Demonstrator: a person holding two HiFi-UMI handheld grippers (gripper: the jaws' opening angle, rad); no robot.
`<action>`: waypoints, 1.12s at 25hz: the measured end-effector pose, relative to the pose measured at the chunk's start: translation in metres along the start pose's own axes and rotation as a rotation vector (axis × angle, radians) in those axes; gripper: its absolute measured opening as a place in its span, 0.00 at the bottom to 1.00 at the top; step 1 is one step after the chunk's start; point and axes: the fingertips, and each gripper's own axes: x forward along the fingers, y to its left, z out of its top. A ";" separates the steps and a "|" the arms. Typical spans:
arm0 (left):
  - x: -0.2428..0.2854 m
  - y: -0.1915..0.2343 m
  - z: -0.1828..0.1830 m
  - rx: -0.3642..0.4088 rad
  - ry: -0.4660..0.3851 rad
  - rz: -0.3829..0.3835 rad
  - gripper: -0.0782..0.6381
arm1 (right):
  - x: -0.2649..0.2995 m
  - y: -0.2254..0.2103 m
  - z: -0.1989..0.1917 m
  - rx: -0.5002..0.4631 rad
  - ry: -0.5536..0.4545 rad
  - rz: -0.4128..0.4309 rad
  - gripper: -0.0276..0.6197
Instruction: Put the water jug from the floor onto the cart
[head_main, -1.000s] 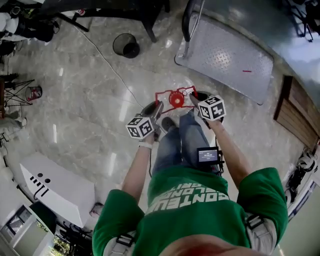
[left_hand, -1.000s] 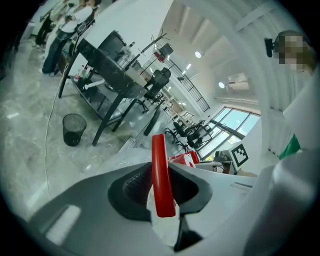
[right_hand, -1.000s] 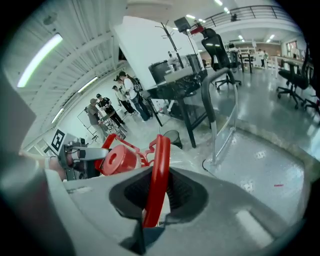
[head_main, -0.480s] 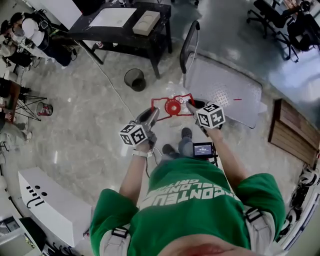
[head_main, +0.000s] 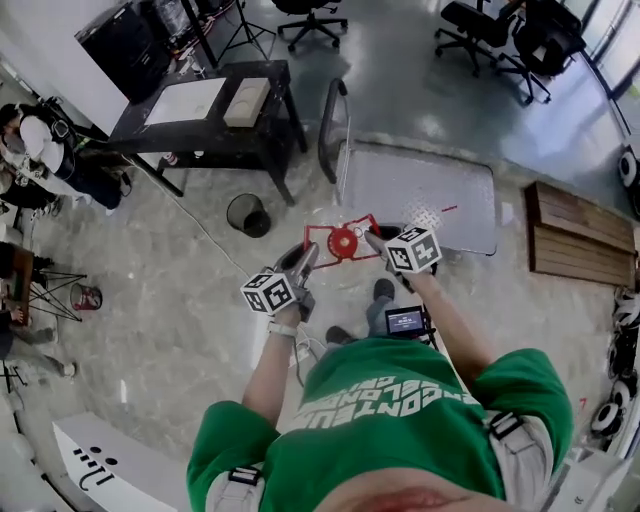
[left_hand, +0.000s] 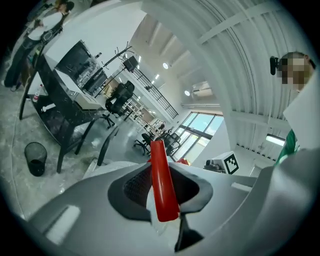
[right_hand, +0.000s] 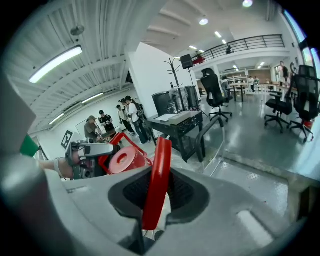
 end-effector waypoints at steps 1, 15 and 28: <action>0.009 -0.004 -0.004 -0.005 0.013 -0.012 0.25 | -0.007 -0.007 -0.003 0.013 -0.002 -0.010 0.12; 0.209 -0.078 -0.037 -0.013 0.172 -0.200 0.25 | -0.114 -0.182 -0.016 0.203 -0.091 -0.199 0.12; 0.344 -0.121 -0.060 -0.018 0.217 -0.209 0.25 | -0.172 -0.310 -0.008 0.235 -0.130 -0.209 0.11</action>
